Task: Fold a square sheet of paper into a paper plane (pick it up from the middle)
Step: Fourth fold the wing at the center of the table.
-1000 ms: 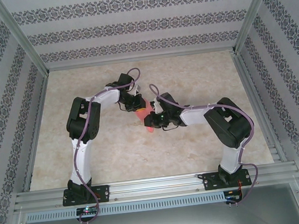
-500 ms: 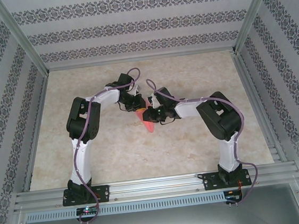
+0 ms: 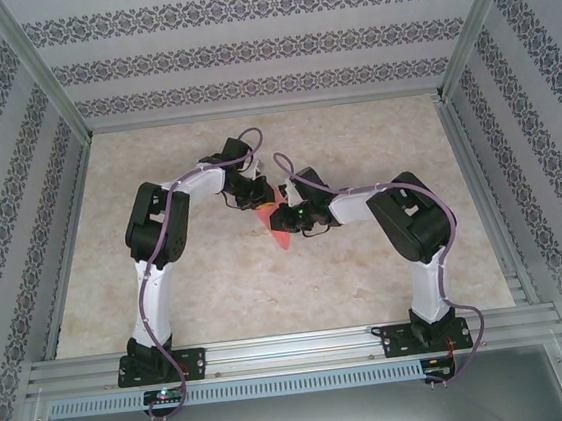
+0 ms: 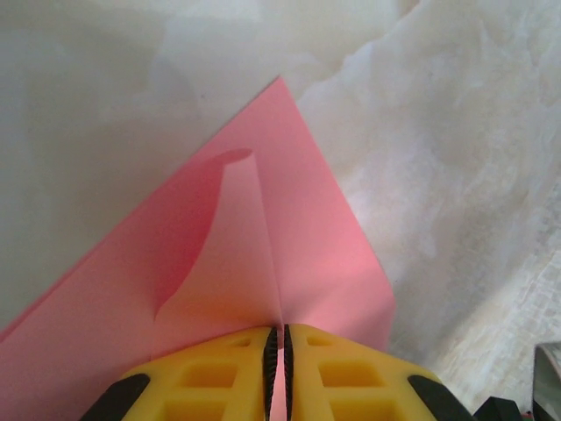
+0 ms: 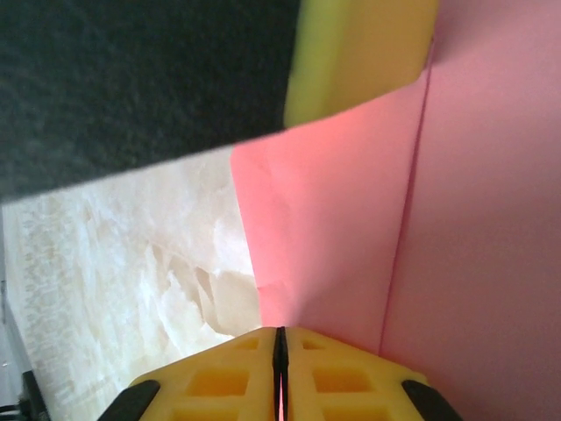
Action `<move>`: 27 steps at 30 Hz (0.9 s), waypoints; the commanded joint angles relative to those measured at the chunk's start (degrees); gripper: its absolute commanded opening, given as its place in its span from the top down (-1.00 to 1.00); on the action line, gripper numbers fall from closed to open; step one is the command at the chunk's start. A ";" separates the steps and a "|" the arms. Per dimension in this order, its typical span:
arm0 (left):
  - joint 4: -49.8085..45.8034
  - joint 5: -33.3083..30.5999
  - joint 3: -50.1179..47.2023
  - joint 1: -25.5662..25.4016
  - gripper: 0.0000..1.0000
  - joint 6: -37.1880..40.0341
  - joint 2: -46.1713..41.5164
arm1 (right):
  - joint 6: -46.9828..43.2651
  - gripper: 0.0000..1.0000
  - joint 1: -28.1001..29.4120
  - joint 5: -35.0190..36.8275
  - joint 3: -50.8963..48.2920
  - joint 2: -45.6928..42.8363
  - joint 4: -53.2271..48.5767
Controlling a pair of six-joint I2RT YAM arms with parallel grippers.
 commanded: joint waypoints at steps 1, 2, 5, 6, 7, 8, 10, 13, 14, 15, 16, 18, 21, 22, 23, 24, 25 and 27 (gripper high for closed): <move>5.42 -6.89 2.05 1.11 0.66 -3.71 2.84 | -1.65 0.78 1.82 2.65 -4.74 0.81 -9.04; 5.51 -7.46 2.51 1.11 0.66 -4.07 2.93 | -1.49 0.78 2.09 2.56 -5.21 0.72 -8.96; 4.90 -8.65 4.58 1.10 0.66 -4.41 3.80 | -1.40 0.78 2.61 3.01 -6.47 0.54 -8.87; 4.58 -9.05 5.28 1.09 0.66 -4.41 4.18 | -1.36 0.79 2.77 2.94 -6.85 0.54 -8.71; 4.48 -9.62 5.76 1.04 0.66 -4.32 4.41 | -1.39 0.79 2.88 3.01 -7.11 0.59 -8.69; 4.48 -9.80 6.17 1.06 0.65 -4.32 4.63 | -1.47 0.79 3.01 3.23 -7.35 0.71 -8.83; 3.60 -9.91 7.74 1.10 0.65 -4.15 5.69 | -1.48 0.79 3.05 3.01 -7.79 0.89 -8.70; 2.73 -10.57 9.62 1.18 0.65 -3.72 6.76 | -1.91 0.79 3.30 3.33 -8.11 0.81 -9.25; 2.72 -10.85 9.98 1.20 0.66 -3.67 6.81 | -1.99 0.79 3.32 3.32 -8.32 0.73 -9.27; 2.81 -10.87 10.44 1.33 0.65 -3.78 7.07 | -2.10 0.79 3.39 3.43 -8.43 0.63 -9.46; 2.68 -10.81 11.07 1.50 0.65 -3.93 7.32 | -2.26 0.79 3.43 3.58 -8.54 0.72 -9.78; 2.51 -10.46 12.38 1.66 0.65 -3.82 7.74 | -2.34 0.79 3.49 3.36 -8.83 0.73 -9.74; 1.77 -10.52 14.40 1.72 0.64 -3.64 8.75 | -2.23 0.79 3.59 3.24 -9.24 0.74 -9.74; 1.40 -10.52 15.11 1.81 0.64 -3.41 9.21 | -2.25 0.79 3.67 3.26 -9.29 0.63 -9.74; 0.98 -10.44 15.80 1.81 0.64 -3.15 9.72 | -2.24 0.79 3.75 3.32 -9.30 0.57 -9.77; 0.48 -10.20 16.53 1.75 0.64 -2.85 10.23 | -2.27 0.79 3.76 3.40 -9.39 0.38 -9.90; 0.12 -10.24 17.11 1.75 0.63 -2.59 10.65 | -2.27 0.79 3.76 3.36 -9.41 0.28 -9.99; -0.09 -10.32 17.76 2.05 0.63 -2.29 11.19 | -2.33 0.79 3.79 3.36 -9.61 0.09 -10.10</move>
